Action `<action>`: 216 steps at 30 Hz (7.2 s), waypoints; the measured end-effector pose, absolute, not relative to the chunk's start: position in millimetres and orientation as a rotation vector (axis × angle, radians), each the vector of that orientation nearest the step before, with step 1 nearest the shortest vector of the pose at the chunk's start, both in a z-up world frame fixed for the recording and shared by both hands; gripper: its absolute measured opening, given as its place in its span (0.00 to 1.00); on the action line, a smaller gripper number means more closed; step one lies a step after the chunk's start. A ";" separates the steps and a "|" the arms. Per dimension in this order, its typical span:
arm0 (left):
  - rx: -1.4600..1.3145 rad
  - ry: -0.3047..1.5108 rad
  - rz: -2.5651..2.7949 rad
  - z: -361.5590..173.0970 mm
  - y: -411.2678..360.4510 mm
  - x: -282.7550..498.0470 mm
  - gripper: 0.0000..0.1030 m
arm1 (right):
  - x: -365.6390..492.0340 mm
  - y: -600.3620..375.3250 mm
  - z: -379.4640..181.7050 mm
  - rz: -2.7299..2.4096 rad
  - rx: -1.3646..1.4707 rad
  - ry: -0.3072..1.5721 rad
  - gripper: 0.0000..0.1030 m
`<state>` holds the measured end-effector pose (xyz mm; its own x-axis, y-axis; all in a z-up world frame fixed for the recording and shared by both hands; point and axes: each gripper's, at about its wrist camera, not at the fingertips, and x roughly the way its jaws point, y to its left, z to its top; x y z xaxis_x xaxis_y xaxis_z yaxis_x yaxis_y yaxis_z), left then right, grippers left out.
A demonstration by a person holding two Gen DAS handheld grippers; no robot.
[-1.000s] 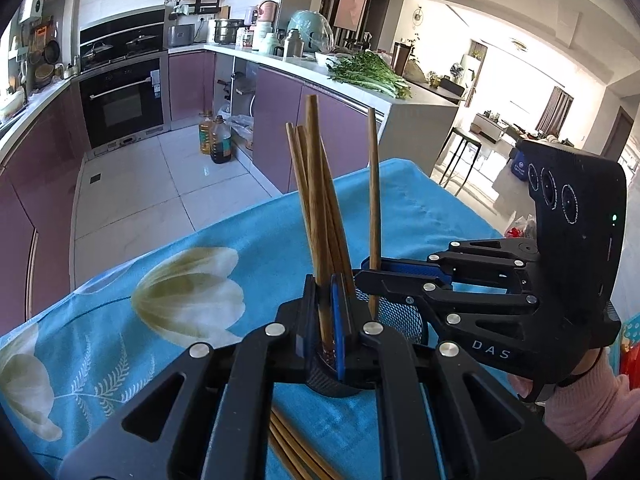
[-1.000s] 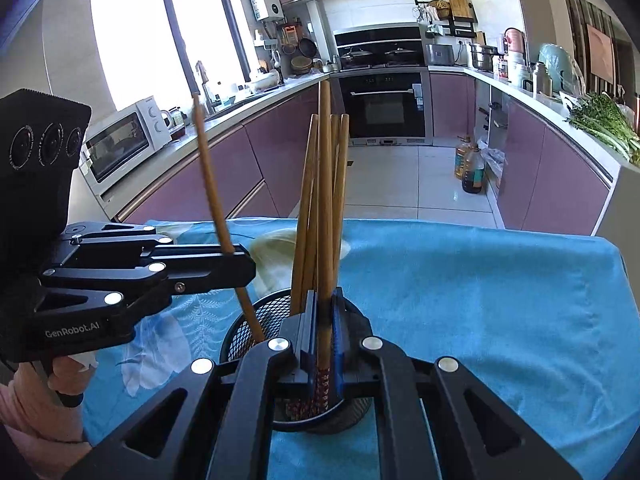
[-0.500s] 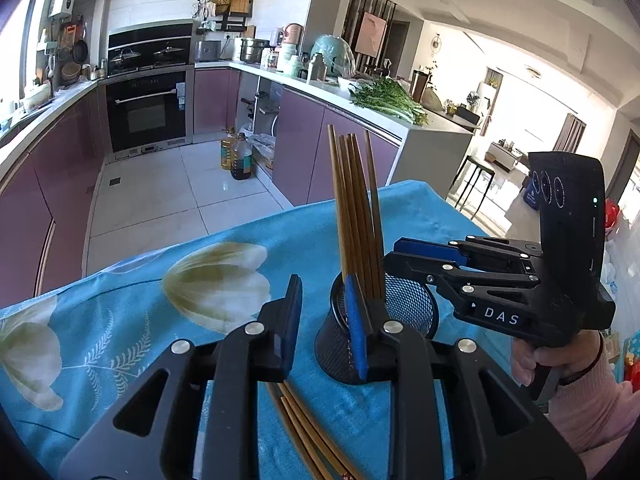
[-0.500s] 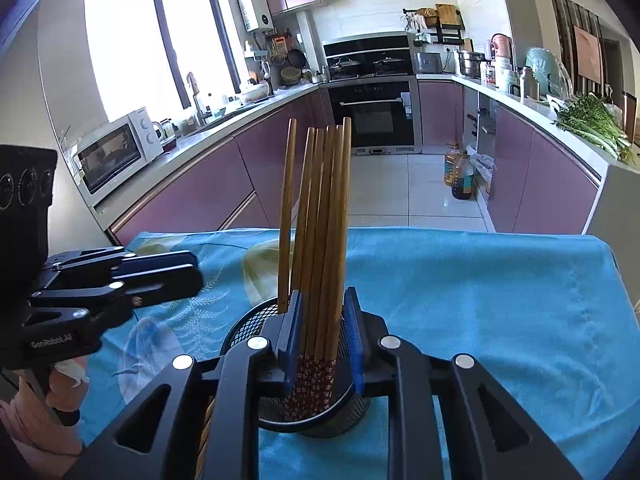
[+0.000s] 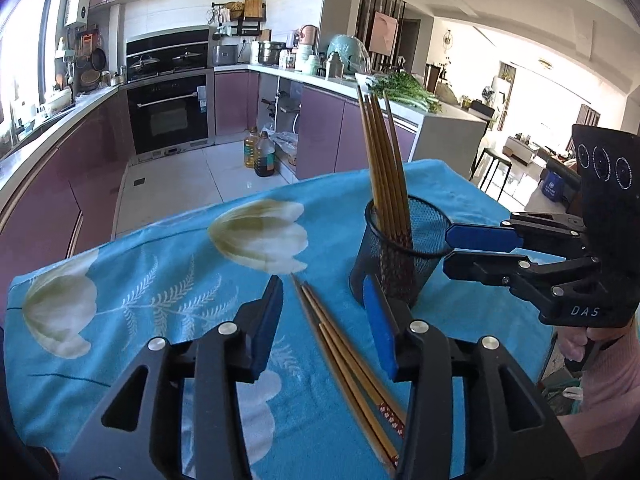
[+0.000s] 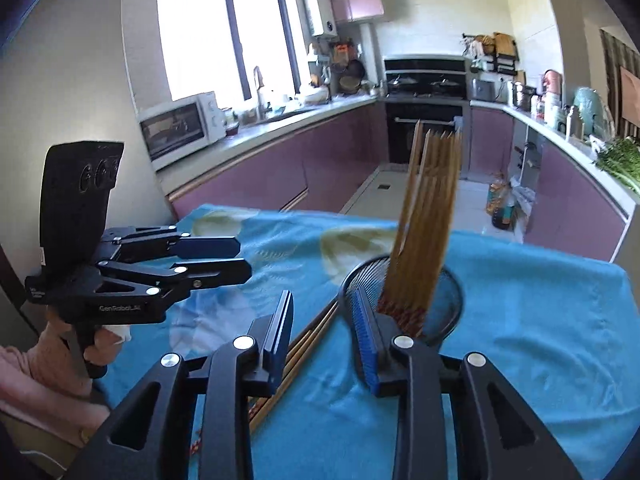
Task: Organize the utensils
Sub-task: 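Open both tools to release the chopsticks and pull back from the cup, then grasp a chopstick from the pile with the left tool while the right tool grasps another, then raise both chopsticks upright and lower them into the mesh cup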
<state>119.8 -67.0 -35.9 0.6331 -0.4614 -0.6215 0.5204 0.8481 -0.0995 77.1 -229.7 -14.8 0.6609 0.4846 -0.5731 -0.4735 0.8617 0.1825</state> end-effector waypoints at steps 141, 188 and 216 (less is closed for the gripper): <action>0.025 0.849 -0.576 -76.3 -59.0 116.7 0.07 | 69.1 -229.8 -39.5 0.522 0.083 0.723 0.06; -0.088 0.590 -0.727 23.1 -58.5 104.8 0.07 | 61.8 -273.9 26.0 0.473 0.102 0.503 0.06; -0.042 0.463 -0.788 74.0 -100.4 108.0 0.07 | 65.8 -280.8 71.0 0.432 0.033 0.374 0.06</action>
<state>108.0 -100.4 74.0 0.6106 -0.6918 -0.3855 0.6736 0.7096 -0.2065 65.8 -280.8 71.0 0.8410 0.4150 -0.3472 -0.4029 0.9086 0.1102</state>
